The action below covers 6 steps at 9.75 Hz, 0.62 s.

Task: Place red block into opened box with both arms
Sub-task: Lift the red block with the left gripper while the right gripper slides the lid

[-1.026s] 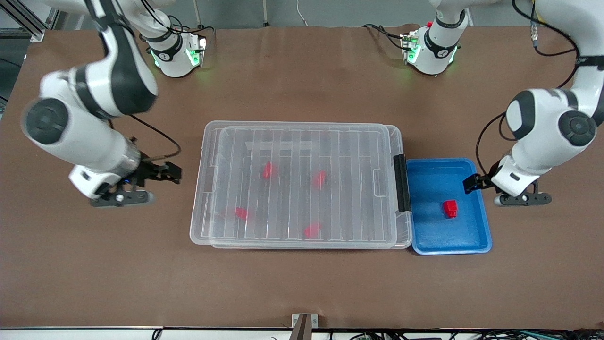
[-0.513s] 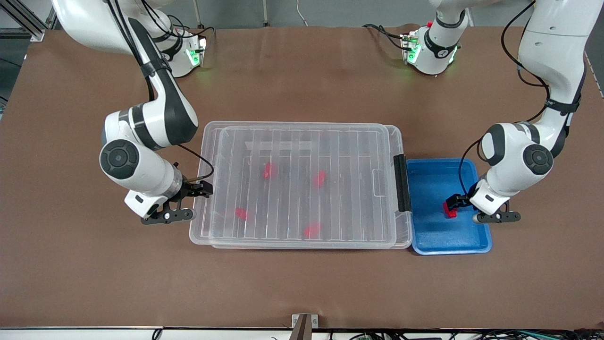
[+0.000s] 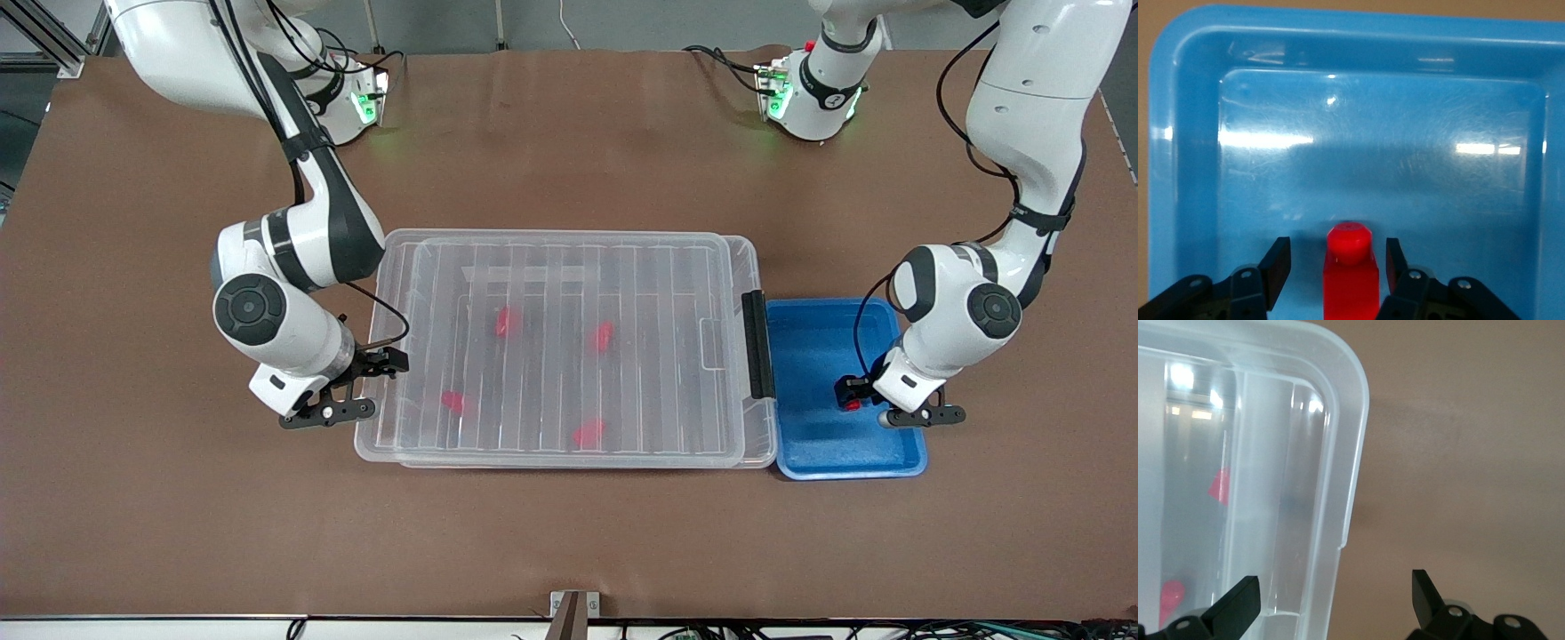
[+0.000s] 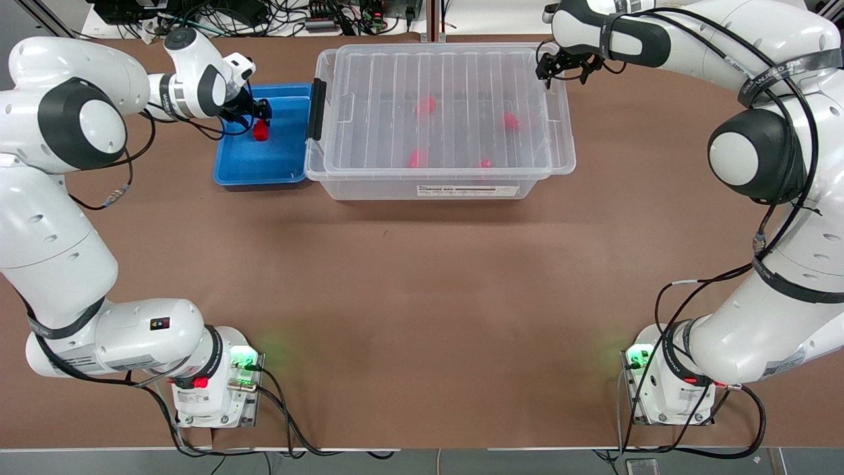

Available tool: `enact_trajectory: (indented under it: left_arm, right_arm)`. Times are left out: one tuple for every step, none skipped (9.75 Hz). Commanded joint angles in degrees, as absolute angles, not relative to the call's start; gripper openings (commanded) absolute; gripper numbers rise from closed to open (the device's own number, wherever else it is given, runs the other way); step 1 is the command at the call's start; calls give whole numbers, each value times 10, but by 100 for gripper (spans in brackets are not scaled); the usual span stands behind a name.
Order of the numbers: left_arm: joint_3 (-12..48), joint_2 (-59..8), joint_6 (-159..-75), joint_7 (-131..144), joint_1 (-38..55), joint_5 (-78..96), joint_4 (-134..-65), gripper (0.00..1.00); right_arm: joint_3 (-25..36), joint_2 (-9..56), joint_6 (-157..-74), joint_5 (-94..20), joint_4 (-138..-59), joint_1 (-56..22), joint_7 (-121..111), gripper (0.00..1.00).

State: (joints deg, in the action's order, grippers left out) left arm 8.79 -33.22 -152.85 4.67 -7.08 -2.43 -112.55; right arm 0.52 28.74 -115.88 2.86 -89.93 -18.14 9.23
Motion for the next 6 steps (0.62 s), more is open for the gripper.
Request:
enact_trajectory:
  left_arm:
    - [89, -355, -1538, 58, -68, -25, -1120, 55]
    - [91, -355, -1538, 69, -65, -25, -1125, 45]
    - [92, -355, -1537, 67, -65, -27, -1128, 24]
    - [92, -352, -1535, 57, -67, -30, -1131, 2]
    - [96, -340, -1533, 55, -69, -32, -1131, 0]
    - [97, -303, -1499, 56, -67, -33, -1131, 0]
  right_arm:
    - [6, 284, -1162, 60, -912, -156, 49, 100]
    - [6, 283, -1160, 60, -912, -155, 44, 100]
    - [6, 283, -1160, 60, -912, -152, 41, 100]
    - [6, 283, -1159, 60, -912, -149, 29, 100]
    - [7, 283, -1153, 60, -912, -144, 20, 100]
    - [7, 281, -1145, 60, -911, -131, -5, 100]
